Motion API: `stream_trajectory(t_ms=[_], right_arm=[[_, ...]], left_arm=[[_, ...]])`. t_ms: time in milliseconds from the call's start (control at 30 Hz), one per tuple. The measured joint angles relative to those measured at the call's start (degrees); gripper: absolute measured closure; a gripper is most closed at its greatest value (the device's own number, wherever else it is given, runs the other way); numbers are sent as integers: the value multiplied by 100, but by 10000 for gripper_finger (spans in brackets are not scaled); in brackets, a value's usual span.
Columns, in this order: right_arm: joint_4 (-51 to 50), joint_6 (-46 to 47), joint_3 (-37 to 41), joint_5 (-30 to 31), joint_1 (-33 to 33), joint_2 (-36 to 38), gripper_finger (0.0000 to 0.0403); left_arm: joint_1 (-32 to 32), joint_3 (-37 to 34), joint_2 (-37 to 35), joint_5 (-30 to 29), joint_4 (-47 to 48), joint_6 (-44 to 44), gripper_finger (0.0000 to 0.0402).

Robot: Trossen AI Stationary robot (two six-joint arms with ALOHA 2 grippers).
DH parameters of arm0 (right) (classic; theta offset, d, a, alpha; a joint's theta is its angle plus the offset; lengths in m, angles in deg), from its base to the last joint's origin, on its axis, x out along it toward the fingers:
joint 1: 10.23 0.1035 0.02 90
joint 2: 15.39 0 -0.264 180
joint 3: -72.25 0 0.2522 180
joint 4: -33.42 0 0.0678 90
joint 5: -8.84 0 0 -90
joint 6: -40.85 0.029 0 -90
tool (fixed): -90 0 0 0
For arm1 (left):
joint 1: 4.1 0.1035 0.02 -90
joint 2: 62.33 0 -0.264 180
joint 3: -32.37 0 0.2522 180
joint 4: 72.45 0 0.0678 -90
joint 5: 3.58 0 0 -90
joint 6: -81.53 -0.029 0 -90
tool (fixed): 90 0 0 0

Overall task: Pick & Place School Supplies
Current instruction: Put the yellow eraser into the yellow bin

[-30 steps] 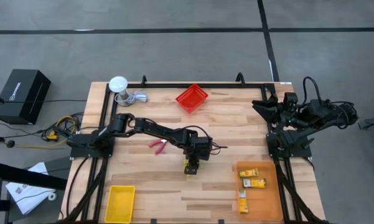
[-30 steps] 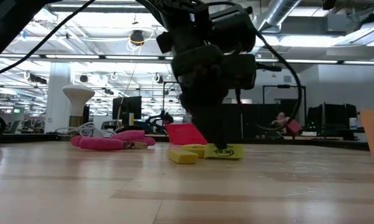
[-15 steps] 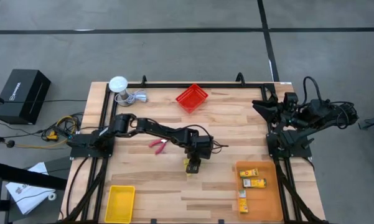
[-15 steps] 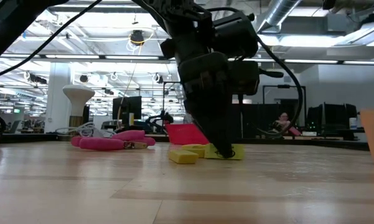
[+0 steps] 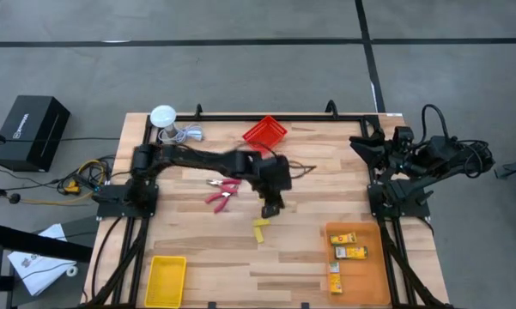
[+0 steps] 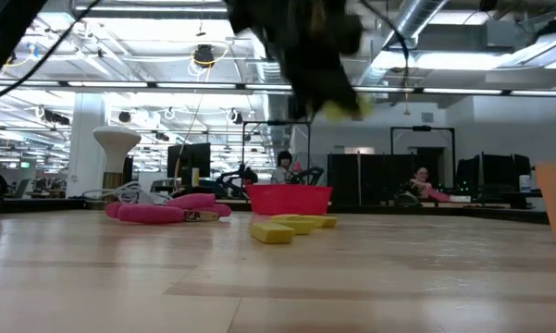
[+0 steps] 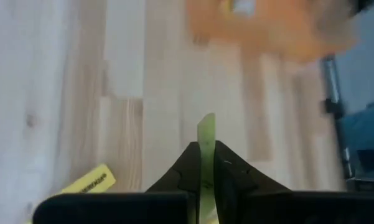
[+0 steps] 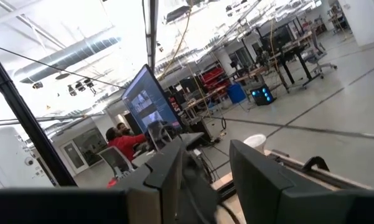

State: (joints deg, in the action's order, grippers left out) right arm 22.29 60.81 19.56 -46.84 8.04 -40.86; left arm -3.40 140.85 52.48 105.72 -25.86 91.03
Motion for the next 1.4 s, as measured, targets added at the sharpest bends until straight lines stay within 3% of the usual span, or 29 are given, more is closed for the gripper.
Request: stream_trajectory(t_ms=[100,267,367,467,767,933,1100,1267,1400], right_arm=[[53,-103,0,0,0,0,276],[47,-109,1,-69,1,0,276],[44,-109,-1,-176,3,0,276],[41,-109,-1,-194,3,0,276],[45,-107,-1,-251,3,0,276],[58,-91,-1,-249,1,0,276],[108,11,-1,-205,1,0,276],[128,19,-1,-146,1,0,276],[128,77,0,-142,-1,0,276]], left_arm=[[31,15,-529,16,589,-49,393],[-259,-132,-1062,0,2336,-346,393],[-637,-636,-1509,120,2836,-187,393],[-1140,-1390,-2005,226,2832,500,393],[-3124,-3514,-3590,281,1518,4087,393],[-4110,-4334,-3886,-33,823,5615,393],[-4739,-5049,-3821,-191,-28,6416,393],[-4971,-5643,-3812,-305,-771,6907,389],[-4994,-5918,-3813,-329,-1315,7031,353]])
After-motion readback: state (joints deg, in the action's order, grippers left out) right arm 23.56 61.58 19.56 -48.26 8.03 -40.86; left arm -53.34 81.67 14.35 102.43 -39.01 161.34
